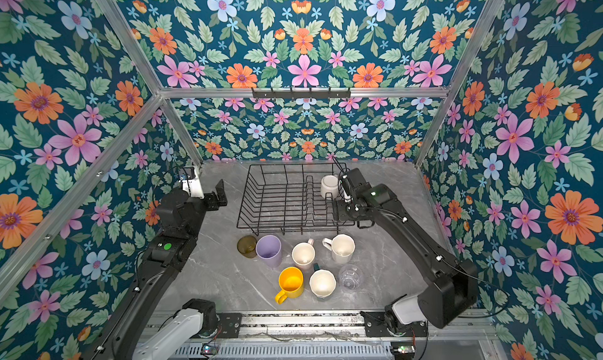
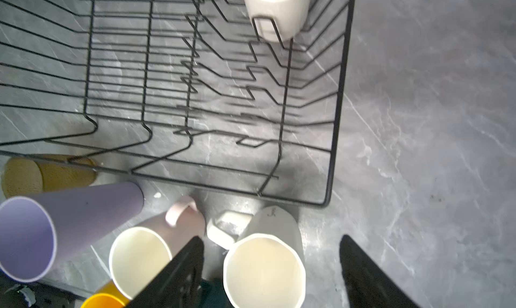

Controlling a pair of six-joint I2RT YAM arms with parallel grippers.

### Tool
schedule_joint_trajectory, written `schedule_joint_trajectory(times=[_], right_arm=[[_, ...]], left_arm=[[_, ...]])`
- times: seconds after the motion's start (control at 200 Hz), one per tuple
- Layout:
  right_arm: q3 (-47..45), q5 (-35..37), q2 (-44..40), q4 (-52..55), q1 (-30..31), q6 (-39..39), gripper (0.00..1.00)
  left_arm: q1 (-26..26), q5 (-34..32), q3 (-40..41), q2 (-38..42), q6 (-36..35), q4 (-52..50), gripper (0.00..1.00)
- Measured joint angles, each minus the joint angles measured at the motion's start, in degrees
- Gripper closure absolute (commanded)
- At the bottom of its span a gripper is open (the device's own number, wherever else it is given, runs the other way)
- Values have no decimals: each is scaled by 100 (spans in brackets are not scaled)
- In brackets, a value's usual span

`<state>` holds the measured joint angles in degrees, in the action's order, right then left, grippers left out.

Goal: Load cups into a dish rack
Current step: Pick up the cup from the center of the table.

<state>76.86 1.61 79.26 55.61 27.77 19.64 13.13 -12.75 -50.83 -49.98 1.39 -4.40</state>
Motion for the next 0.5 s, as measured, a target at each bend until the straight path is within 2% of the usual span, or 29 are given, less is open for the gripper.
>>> schedule_joint_trajectory(times=[0.21, 0.5], right_arm=[[-870, -146, -656, 166, 74, 280, 36], [-1672, -446, -929, 87, 142, 573, 50]], left_arm=[[0, -61, 0, 0, -20, -4, 0], [0, -76, 0, 2, -22, -4, 0]])
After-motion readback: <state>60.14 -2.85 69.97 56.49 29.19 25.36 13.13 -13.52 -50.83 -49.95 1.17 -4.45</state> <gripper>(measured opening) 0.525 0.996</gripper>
